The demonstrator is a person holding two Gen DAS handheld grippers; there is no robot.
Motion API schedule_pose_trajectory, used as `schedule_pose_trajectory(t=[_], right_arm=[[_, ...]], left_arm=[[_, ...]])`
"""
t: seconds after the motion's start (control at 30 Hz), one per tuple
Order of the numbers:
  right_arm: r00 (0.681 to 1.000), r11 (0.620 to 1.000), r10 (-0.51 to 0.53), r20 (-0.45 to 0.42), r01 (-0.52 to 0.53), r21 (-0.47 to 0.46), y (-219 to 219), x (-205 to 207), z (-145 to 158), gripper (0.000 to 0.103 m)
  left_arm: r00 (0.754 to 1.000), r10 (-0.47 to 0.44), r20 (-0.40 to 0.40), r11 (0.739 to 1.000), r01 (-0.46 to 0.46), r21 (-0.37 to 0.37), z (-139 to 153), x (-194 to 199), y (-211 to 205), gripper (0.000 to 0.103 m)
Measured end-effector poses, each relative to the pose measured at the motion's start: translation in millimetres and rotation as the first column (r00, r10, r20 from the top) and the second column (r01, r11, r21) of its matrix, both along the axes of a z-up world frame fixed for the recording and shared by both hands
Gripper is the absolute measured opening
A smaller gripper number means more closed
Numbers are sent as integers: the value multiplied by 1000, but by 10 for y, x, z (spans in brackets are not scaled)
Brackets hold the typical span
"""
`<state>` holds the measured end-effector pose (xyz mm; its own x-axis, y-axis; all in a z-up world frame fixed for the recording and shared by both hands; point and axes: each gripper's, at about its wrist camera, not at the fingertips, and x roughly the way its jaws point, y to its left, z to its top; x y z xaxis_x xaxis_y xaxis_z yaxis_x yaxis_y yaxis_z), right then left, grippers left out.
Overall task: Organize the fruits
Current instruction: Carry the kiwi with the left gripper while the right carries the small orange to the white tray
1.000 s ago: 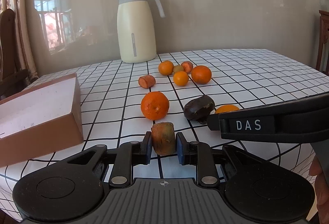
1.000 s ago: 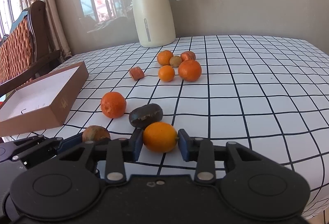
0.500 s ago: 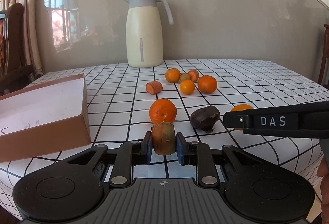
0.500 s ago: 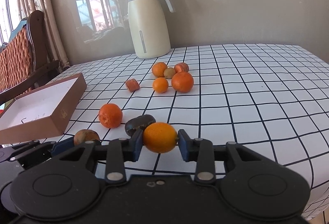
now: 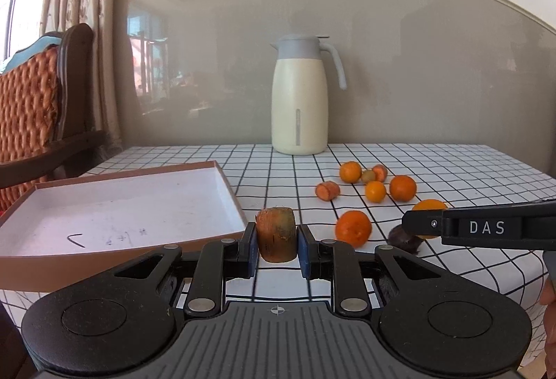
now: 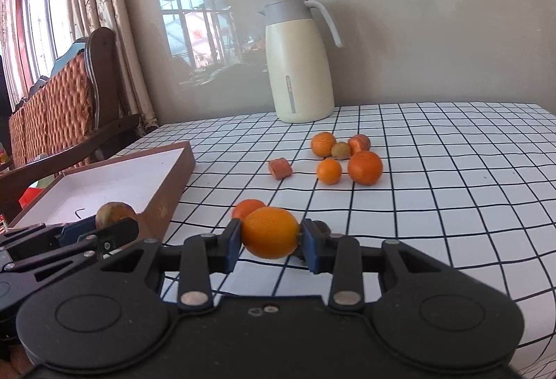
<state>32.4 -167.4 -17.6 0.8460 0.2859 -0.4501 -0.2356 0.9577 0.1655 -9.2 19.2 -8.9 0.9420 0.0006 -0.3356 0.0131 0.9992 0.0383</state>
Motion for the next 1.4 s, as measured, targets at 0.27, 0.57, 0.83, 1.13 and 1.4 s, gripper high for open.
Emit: schedule_pose_trajectory(t=[0.27, 0.57, 0.83, 1.13, 1.4], right_arm=[[992, 994, 109, 58, -110, 18, 382, 19, 47, 28], [972, 976, 205, 115, -211, 50, 716, 63, 58, 28], [955, 964, 246, 166, -259, 66, 913, 121, 89, 28], [951, 961, 245, 187, -264, 87, 1076, 292, 99, 28], [946, 959, 249, 206, -270, 83, 1250, 422, 132, 28]], left_arm=[[994, 100, 32, 995, -99, -27, 45, -75, 415, 24], [974, 213, 73, 976, -210, -55, 82, -219, 838, 24], [941, 323, 101, 946, -317, -70, 109, -321, 1218, 24], [900, 426, 96, 904, -418, -91, 123, -344, 1698, 24], [874, 474, 104, 880, -467, -87, 148, -157, 2037, 24]])
